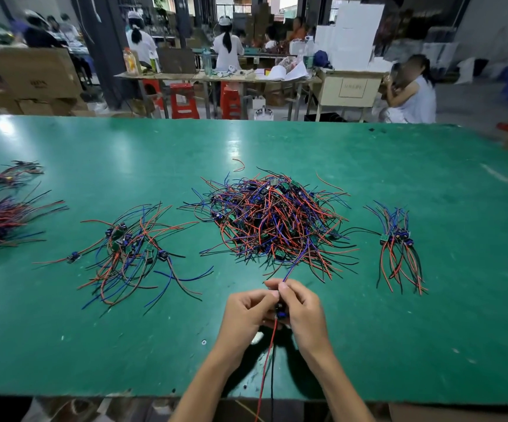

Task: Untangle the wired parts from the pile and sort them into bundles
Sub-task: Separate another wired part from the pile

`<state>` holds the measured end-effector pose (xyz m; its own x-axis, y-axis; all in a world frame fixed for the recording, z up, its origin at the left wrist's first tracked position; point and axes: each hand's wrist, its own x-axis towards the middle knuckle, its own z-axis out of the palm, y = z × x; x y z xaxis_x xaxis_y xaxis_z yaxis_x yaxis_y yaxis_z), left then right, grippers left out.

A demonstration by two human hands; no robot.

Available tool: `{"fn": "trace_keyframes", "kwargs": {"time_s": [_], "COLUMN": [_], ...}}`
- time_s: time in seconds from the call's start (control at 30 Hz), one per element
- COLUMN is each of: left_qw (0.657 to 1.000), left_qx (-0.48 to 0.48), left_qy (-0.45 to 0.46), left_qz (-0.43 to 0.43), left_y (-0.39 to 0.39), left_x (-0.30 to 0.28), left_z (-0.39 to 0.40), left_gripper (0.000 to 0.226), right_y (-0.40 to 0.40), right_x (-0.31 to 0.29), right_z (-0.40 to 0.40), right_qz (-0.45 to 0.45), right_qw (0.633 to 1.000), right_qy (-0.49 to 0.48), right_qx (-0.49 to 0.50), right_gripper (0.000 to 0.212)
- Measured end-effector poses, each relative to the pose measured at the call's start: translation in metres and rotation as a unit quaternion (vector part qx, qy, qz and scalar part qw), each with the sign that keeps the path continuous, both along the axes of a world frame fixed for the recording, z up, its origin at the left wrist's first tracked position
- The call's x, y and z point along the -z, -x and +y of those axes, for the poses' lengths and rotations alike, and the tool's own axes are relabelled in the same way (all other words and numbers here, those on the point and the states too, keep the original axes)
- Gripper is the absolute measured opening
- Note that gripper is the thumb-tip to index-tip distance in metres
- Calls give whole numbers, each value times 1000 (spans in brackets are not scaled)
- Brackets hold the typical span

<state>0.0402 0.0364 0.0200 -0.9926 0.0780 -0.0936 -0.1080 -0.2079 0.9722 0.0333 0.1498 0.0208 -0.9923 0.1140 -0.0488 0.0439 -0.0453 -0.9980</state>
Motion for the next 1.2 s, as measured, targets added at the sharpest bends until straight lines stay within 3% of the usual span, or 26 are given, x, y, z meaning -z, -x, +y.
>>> {"fn": "trace_keyframes", "kwargs": {"time_s": [0.13, 0.4, 0.7, 0.8, 0.87, 1.0, 1.07, 1.2], "left_qw": [1000, 999, 993, 994, 996, 996, 994, 989], "left_qx": [-17, -3, 102, 95, 79, 63, 76, 107], "left_qy": [-4, 11, 12, 10, 9, -2, -22, -74], "left_qz": [-2, -37, -51, -50, -48, -62, -70, -73], "left_y": [-2, 1, -6, -6, -5, -1, 2, 4], "left_x": [-1, -7, -10, -11, -11, -11, -10, -7], "left_z": [1, -1, -6, -9, -11, -9, -10, -20], "left_gripper": [20, 23, 23, 26, 26, 24, 27, 29], "right_y": [-3, 19, 60, 60, 54, 33, 25, 27], "right_x": [6, 0, -24, -27, -26, -12, -4, 0], "right_z": [-7, -10, 16, 22, 28, 34, 35, 35], "right_qz": [49, -1, -21, -28, -43, -35, -12, -1], "right_qw": [986, 992, 987, 994, 996, 987, 987, 995], "right_qy": [-132, -93, -57, 36, 79, 12, 10, 84], "right_qx": [87, 88, 146, 101, 17, -155, -159, -44], "right_gripper": [24, 33, 31, 34, 31, 34, 29, 26]}}
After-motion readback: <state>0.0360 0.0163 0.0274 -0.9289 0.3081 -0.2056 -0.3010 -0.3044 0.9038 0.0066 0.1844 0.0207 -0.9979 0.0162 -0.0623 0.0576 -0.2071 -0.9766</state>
